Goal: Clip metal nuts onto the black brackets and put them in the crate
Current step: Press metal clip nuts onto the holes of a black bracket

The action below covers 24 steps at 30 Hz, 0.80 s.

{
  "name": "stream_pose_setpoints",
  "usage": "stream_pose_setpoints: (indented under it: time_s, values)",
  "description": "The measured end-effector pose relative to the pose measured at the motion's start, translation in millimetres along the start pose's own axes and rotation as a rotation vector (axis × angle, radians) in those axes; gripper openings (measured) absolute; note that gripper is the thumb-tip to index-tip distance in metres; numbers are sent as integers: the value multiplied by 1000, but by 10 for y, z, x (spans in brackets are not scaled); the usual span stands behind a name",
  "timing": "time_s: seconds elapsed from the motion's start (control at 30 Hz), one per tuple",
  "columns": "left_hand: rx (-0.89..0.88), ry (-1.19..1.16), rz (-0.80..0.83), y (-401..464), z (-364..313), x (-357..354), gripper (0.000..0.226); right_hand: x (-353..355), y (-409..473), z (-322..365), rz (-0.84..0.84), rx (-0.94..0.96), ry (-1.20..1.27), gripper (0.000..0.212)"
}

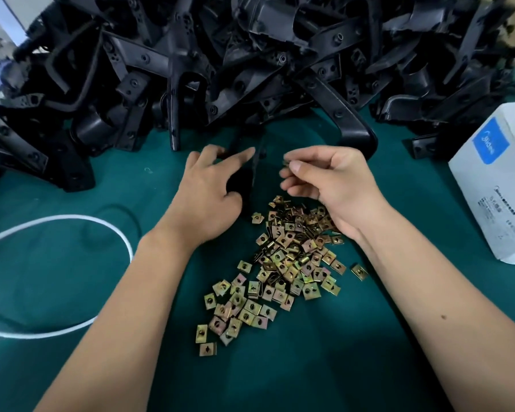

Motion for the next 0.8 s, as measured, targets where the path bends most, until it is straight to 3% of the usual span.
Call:
stream_pose_setpoints:
  time_s: [0.13,0.3,0.4,0.47,0.6,0.67,0.73,0.8]
  values:
    - [-83,8,21,2,97,48,82,-30,13,11,27,32,-29,26]
    - [-160,6,-162,29,136,159,22,-54,11,20,17,105,-107,29]
    - [-160,-76,-227,34,101,189,22,-51,2,51,2,150,-129,19]
    - [-118,-295,-255,31,80,249,31,-50,-10,64,-2,161,-140,12]
    - [-68,-811,-303,20,12,480,17,-44,-13,67,-6,132,-130,11]
    - [-32,-965,-301,43,7,620,27,-54,-15,63,9,103,-151,13]
    - [-20,-1120,-227,60,57,720,26,-83,-21,53,26,84,-199,15]
    - [-22,-1389,2,52,135,739,33,-108,-35,42,27,75,-242,17]
Point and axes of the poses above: each hand's wrist, its own y-axis towards the middle knuckle, its own x-axis out of the back of the hand, z = x × y, the point moved 5 cm from there along y, towards the middle knuckle, and after that the axes turned 1 degree about -y, right-handed, at the moved point
